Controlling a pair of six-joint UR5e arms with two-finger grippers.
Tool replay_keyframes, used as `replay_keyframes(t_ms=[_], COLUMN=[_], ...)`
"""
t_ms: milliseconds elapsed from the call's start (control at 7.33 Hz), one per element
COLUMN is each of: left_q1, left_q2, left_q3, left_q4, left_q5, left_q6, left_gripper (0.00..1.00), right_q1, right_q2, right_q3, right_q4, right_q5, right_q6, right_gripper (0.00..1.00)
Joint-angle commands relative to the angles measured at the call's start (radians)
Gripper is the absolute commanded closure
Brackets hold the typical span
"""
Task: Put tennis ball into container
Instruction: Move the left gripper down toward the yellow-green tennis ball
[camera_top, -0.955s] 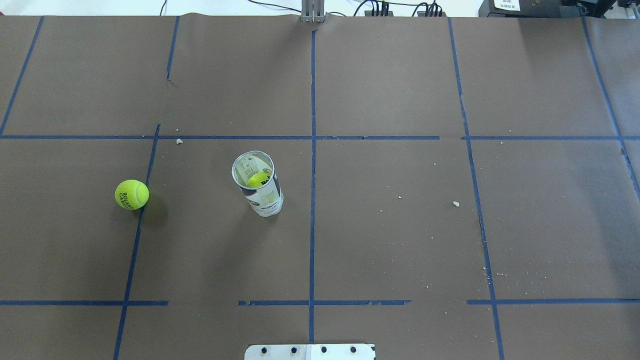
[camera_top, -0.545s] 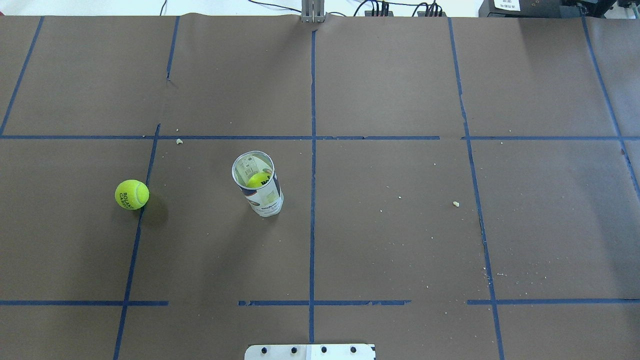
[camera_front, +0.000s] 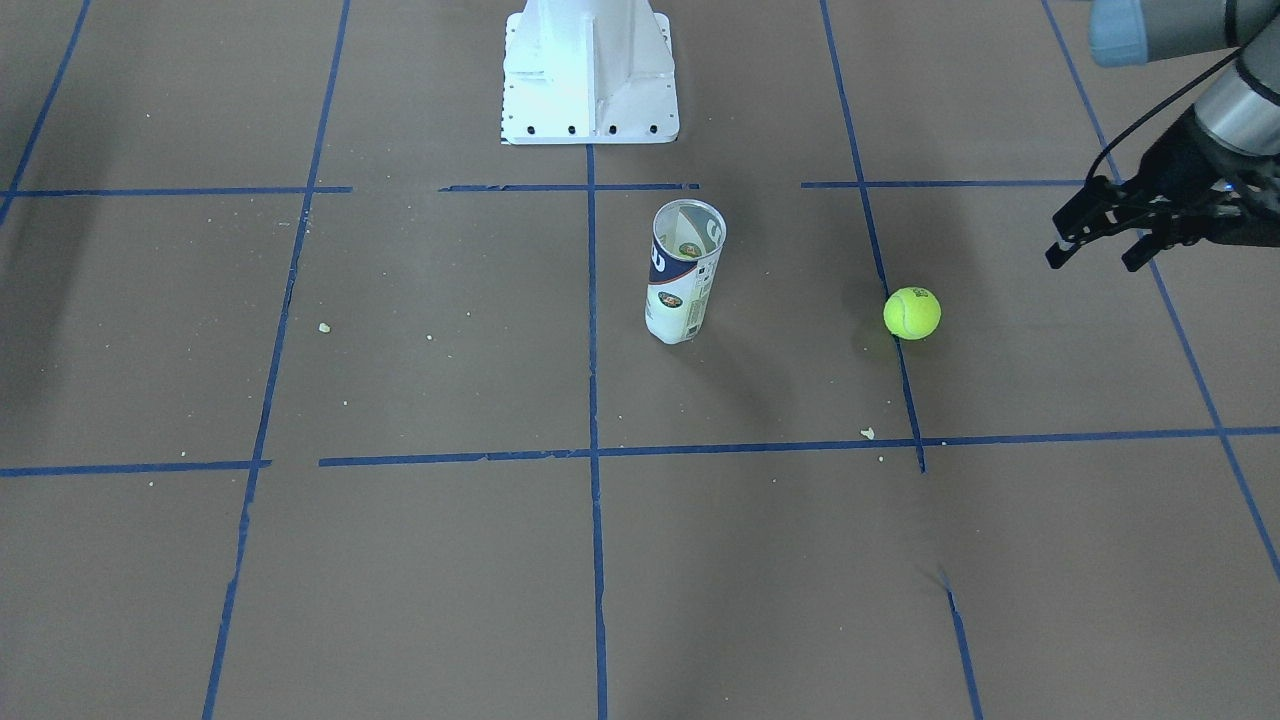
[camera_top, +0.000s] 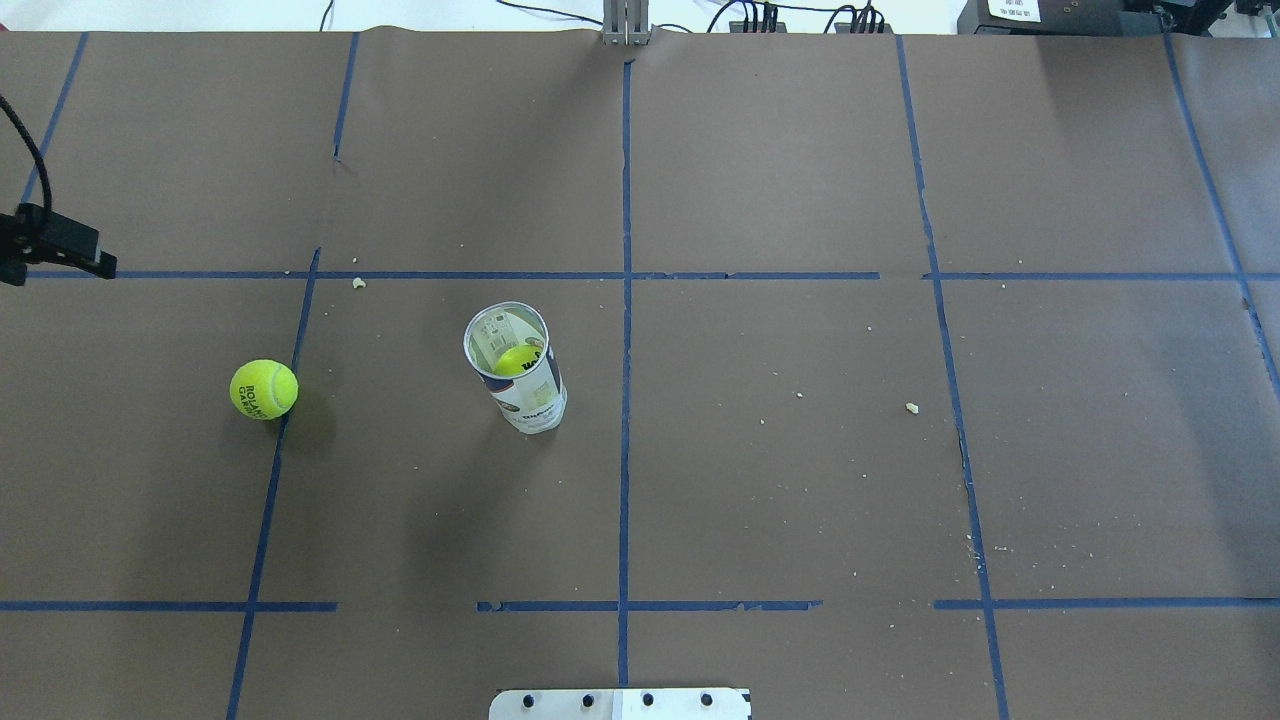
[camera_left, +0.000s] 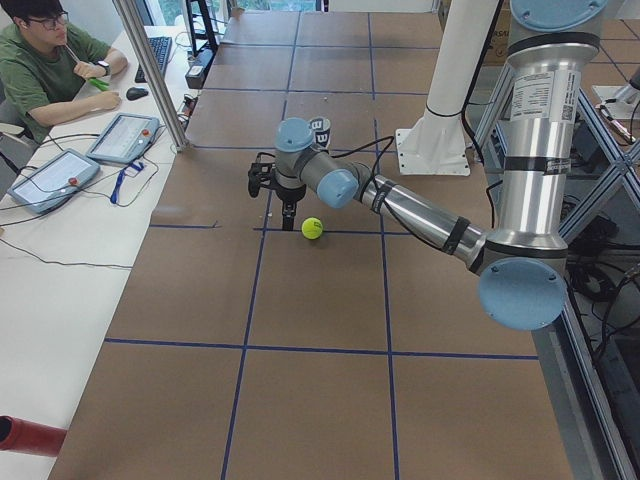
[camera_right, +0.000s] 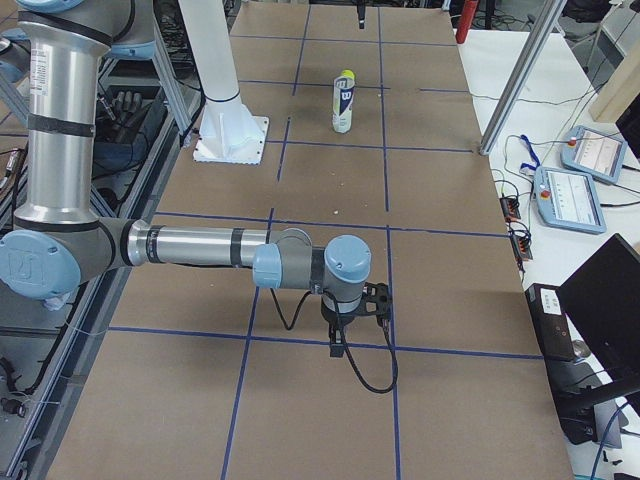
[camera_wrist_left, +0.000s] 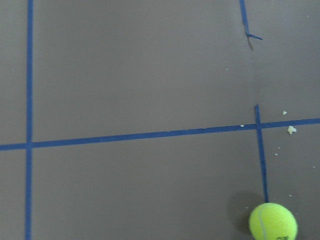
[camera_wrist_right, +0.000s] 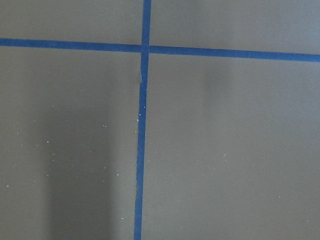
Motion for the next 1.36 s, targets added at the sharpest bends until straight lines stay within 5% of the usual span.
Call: replay_keyframes(t_ms=[0,1227], left_q1=[0.193,0.343], left_q2=[-0.017,-0.089], left_q3=[0.002,0.169], left_q4=[-0.066,-0.108], left_q5=[0.155,0.312], left_q6=[-0.219,-0.269], left_gripper=[0.00,0.00], right_q1=[0.000,0.000], right_q2=[-0.001,-0.001], right_q3=[-0.001,-0.001], right_q4=[0.000,0.000], right_q5=[0.000,0.000], right_q6=[0.000,0.000], right_gripper=[0.00,0.00])
